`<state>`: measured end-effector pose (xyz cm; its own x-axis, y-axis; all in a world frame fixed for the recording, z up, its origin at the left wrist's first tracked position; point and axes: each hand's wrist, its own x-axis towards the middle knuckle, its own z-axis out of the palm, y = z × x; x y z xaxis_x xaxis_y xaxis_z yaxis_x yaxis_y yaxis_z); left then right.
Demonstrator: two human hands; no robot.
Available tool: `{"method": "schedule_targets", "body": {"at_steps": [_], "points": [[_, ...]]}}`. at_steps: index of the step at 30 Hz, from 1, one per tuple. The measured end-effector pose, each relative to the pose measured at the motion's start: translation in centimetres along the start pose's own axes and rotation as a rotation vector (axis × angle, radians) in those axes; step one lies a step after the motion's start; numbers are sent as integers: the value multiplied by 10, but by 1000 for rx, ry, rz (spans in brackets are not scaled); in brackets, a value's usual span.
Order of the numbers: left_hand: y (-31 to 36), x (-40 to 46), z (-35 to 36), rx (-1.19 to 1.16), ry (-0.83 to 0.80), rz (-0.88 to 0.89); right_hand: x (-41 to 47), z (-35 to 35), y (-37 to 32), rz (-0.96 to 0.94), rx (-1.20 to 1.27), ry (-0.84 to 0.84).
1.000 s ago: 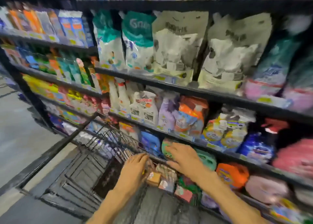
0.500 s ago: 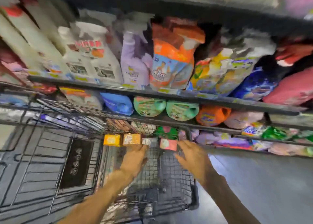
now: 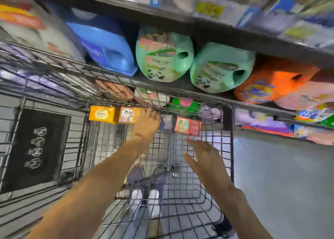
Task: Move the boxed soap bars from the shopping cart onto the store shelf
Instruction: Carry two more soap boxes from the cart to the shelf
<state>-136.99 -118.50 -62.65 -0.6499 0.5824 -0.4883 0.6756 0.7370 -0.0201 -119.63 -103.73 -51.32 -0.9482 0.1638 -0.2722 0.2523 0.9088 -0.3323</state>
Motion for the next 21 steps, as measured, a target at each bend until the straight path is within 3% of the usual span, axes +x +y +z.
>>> {"method": "schedule_targets", "body": {"at_steps": [6,12,21], "points": [[2,10,12,39,-11,-48,1,11,5,-16,11,45],[5,1,8,9,11,-57,11,21,9,78,-5,-41],[-3,-43,29,-115,172,54,71,31,16,248,-129,-44]]}}
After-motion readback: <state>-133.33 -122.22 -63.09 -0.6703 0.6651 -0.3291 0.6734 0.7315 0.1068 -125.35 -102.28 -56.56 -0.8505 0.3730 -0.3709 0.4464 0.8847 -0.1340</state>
